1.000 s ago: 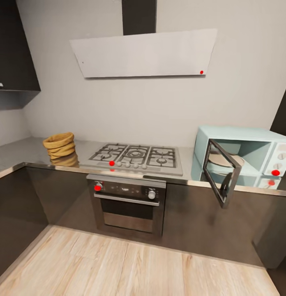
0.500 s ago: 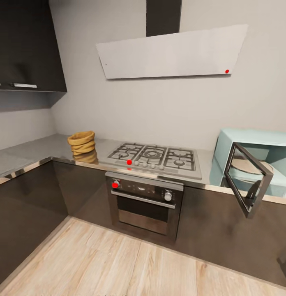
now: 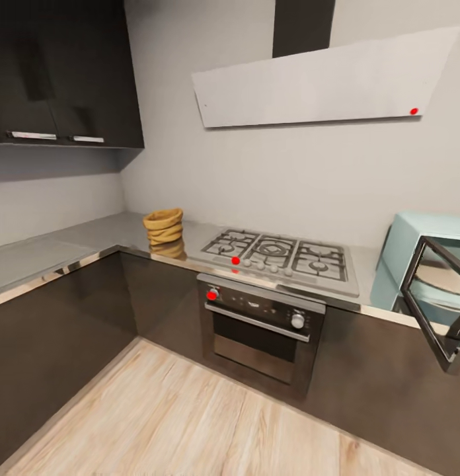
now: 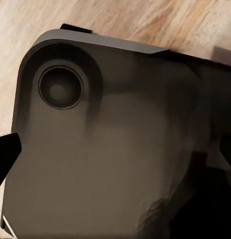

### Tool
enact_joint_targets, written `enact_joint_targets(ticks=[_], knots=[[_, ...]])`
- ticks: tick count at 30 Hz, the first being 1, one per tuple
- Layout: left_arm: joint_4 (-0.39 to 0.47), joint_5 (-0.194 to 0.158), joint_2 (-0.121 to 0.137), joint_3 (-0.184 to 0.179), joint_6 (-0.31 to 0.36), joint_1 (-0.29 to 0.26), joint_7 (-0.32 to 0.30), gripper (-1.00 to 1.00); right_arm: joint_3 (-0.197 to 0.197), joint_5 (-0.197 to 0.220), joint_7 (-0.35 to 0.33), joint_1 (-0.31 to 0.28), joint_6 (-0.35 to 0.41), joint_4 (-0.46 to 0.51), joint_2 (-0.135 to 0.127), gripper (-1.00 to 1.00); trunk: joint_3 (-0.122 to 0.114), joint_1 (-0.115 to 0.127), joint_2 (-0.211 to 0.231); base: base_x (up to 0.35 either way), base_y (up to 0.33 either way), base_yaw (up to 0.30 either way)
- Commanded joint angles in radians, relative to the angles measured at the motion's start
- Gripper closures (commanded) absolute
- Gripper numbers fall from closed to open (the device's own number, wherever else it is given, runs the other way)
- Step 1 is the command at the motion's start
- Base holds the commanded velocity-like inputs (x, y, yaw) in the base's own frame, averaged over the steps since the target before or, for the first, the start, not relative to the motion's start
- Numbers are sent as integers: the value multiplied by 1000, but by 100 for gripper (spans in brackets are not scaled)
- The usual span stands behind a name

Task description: In the kitchen, take the popcorn bag from the countertop, put it into the microwave, and heat it until the popcorn is cooked so the cooked popcorn ends up inside the bag.

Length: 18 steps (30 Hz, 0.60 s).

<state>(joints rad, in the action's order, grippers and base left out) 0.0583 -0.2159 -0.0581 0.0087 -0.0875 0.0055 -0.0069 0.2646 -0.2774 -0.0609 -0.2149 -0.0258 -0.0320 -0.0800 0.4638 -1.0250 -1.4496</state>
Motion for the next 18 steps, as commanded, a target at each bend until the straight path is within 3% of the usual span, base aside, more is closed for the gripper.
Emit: enact_joint_targets(ticks=[1,8,18], knots=[[2,-7,0,0,-1,1,-1,-100,8,-9,-2,-1,-3,-3,0,-100,1,0,0,0,0,270],[2,-7,0,0,0,1,-1,-100,8,-8,-2,-1,-5,-2,-1,-100,1,0,0,0,0,243],[3,-8,2,0,3,1,-4,-100,7,-14,-2,-1,-2,-1,-10,-100,1,0,0,2,2,14]])
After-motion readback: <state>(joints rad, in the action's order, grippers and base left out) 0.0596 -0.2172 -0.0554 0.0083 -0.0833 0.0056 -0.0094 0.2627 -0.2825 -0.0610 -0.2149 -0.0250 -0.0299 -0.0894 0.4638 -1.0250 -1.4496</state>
